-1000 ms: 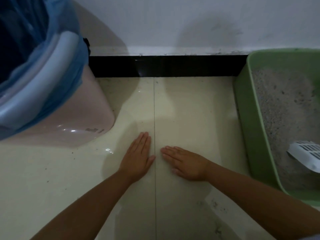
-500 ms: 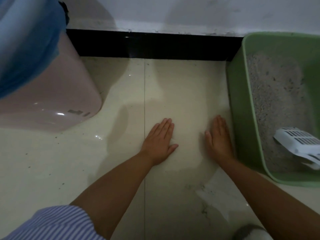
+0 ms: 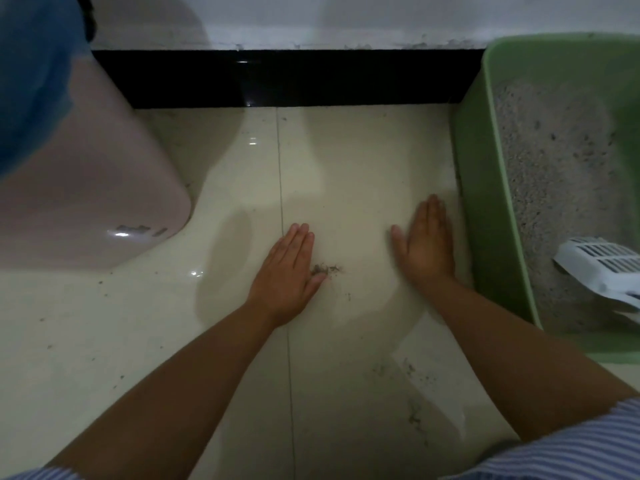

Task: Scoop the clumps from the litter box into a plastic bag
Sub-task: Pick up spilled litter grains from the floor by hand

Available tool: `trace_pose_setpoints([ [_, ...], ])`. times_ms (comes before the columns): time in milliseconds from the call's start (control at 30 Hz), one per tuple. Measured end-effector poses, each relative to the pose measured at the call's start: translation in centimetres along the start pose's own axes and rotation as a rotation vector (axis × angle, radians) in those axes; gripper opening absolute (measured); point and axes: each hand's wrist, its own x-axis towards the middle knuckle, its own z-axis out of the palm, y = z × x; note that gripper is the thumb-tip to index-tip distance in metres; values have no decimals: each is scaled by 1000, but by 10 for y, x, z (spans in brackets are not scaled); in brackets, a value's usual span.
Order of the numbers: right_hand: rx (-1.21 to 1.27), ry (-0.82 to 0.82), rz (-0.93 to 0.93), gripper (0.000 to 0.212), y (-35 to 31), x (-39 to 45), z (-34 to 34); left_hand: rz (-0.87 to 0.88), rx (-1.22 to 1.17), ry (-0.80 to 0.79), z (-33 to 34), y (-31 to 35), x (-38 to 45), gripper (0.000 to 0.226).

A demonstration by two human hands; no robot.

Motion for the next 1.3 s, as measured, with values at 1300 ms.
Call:
trace_pose_setpoints([
  [1300, -142, -299, -776, 105, -70, 26, 1, -154, -116, 64, -28, -53, 49, 82],
])
